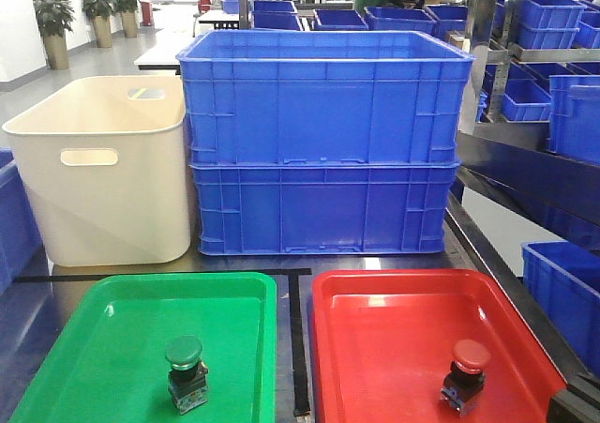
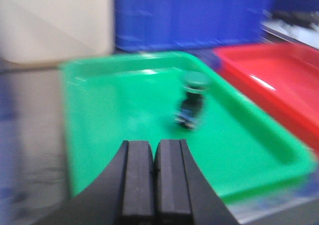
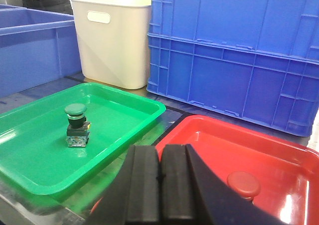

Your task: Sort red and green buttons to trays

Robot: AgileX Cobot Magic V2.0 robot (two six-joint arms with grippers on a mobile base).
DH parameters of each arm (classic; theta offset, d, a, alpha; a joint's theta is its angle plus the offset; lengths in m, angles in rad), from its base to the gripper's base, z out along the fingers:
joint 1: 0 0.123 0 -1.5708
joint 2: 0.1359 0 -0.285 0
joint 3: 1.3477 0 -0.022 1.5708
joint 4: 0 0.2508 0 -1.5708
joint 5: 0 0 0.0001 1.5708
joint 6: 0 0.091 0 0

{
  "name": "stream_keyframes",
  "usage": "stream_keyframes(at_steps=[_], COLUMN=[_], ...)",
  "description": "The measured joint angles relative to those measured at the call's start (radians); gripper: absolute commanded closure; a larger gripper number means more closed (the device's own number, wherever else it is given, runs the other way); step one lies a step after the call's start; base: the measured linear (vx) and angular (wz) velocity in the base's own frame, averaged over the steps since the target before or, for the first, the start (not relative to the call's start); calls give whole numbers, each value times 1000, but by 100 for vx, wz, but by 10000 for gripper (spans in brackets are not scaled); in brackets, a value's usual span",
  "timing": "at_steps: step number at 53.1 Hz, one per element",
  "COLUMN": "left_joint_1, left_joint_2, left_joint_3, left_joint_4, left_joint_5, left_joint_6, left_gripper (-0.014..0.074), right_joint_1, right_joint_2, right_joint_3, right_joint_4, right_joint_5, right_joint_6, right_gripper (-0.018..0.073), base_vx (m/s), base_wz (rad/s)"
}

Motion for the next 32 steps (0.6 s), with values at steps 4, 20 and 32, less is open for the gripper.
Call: stream_keyframes(at_steps=[4, 20, 32], left_joint_1=[60, 146, 146], left_joint_2=[-105, -300, -302], left_joint_3=[104, 256, 258], left_joint_4=[9, 8, 8], left_joint_5=[-48, -55, -43], left_joint_6=[3, 2, 0], left_gripper=[602, 602, 602], right_joint_1=[0, 0, 0], right_joint_2=[0, -3, -3], right_joint_3=[0, 1, 1], right_joint_4=[0, 0, 0], right_joint_5=[0, -6, -6], right_joint_6=[0, 1, 1], right_gripper=[569, 569, 569], base_vx=[0, 0, 0], base_wz=[0, 0, 0])
